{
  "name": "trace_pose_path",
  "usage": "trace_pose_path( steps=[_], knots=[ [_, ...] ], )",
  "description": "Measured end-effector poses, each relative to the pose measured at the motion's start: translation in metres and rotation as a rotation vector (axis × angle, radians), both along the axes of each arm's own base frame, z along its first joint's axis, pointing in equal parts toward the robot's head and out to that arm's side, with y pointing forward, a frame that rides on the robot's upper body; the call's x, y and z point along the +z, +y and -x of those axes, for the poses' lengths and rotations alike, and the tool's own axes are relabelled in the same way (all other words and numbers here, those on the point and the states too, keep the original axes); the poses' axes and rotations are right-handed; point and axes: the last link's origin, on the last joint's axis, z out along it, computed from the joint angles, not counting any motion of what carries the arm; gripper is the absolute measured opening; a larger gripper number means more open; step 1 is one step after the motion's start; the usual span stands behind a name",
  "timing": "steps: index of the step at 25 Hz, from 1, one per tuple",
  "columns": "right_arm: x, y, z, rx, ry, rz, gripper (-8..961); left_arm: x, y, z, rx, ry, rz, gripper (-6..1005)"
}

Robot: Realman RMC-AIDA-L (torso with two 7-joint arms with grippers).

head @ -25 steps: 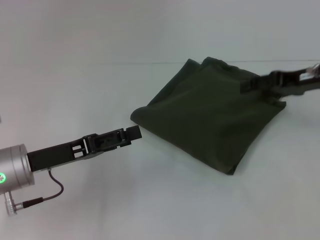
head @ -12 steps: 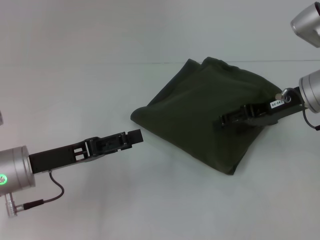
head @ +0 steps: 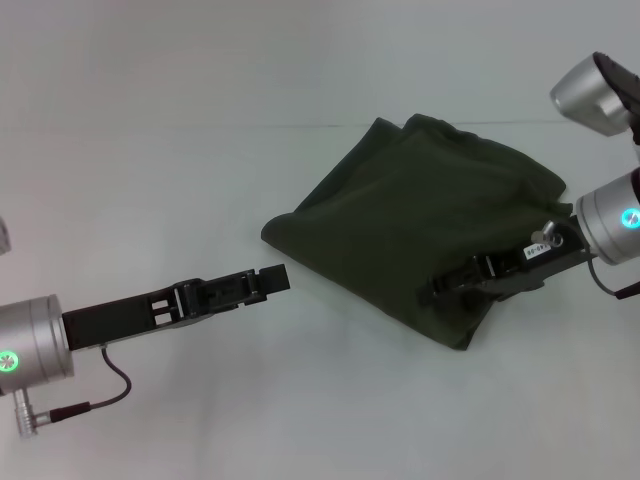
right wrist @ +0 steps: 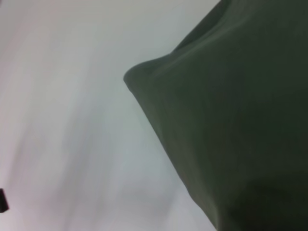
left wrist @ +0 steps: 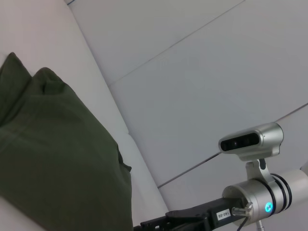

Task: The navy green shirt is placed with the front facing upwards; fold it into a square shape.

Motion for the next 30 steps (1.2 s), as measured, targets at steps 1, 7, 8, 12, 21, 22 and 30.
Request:
trace_pose_path(
  steps=[1,7,8,12,21,22,30],
  knots=[
    [-0.002,0.000,-0.001,0.001,-0.005,-0.001,915,0.000,0.000,0.000,0.000,0.001,0.001,959],
    [-0.007,0.000,-0.006,-0.003,-0.043,-0.004,916,-0.002,-0.001,0.000,-0.005,0.007,0.012,959],
    [-0.007,0.000,-0.006,-0.004,-0.042,-0.005,916,-0.003,-0.001,0.000,-0.006,0.008,0.014,959],
    [-0.002,0.005,-0.002,0.004,-0.018,-0.034,916,-0.004,-0.002,0.000,-0.001,0.008,0.016,959],
    [0.061,0.010,-0.010,-0.035,0.297,-0.237,916,-0.017,0.012,-0.002,0.094,0.056,0.060,959],
    [0.068,0.009,-0.015,-0.043,0.326,-0.267,916,-0.021,0.016,-0.003,0.119,0.067,0.064,959],
    [0.094,-0.004,-0.046,-0.080,0.388,-0.386,915,-0.059,0.051,-0.014,0.309,0.195,0.087,958]
  ],
)
